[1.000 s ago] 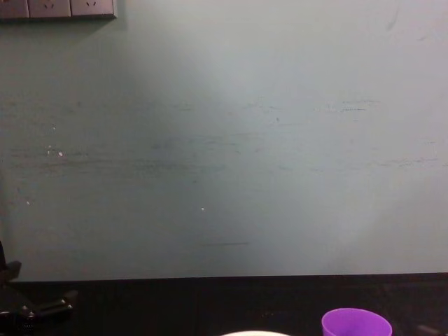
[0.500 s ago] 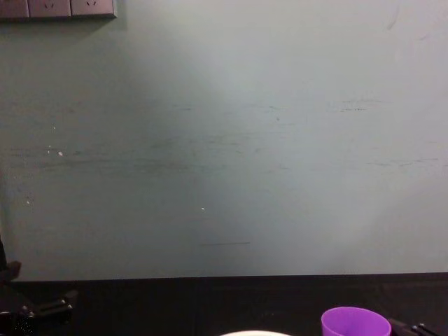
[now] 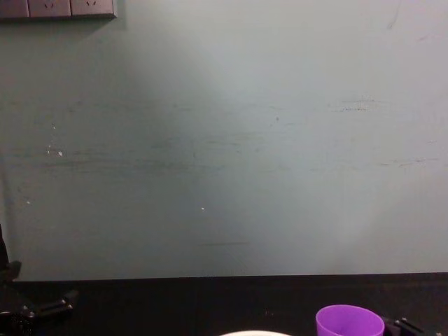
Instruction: Pick up the cup and pour the mung beans from the cup into the bowl.
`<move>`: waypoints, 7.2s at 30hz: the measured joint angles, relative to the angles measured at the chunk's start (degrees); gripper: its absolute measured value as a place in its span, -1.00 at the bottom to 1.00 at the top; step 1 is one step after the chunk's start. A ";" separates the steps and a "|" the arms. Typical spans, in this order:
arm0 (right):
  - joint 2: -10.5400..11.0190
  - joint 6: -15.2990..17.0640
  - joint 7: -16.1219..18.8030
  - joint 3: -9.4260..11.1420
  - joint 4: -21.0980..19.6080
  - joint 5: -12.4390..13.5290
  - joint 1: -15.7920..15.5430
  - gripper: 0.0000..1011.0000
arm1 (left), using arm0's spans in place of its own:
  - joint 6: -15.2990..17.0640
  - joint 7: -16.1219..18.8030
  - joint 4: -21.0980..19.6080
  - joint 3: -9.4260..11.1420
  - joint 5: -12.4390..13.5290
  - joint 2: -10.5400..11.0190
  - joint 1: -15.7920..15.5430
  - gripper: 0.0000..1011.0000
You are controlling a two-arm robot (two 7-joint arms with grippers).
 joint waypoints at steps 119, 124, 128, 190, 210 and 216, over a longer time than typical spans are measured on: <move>6.51 25.99 -3.58 13.76 -35.44 2.13 -5.71 0.43 | 0.00 0.00 0.00 0.00 0.00 0.00 0.00 0.98; 6.49 25.96 -3.60 13.72 -35.33 2.00 -5.71 0.43 | 0.00 0.00 0.00 0.00 0.00 0.00 0.00 0.98; 6.47 25.93 -3.61 13.70 -35.28 1.97 -5.71 0.43 | 0.00 0.00 0.00 0.00 0.00 0.00 0.00 0.98; 6.45 25.89 -3.66 13.65 -35.17 1.85 -5.71 0.43 | 0.00 0.00 0.00 0.00 0.00 0.00 0.00 0.98; 6.44 25.89 -3.66 13.65 -35.17 1.85 -5.71 0.43 | 0.00 0.00 0.00 0.00 0.00 0.00 0.00 0.98; 6.45 25.89 -3.66 13.65 -35.18 1.85 -5.71 0.43 | 0.00 0.00 0.00 0.00 0.00 0.00 0.00 0.99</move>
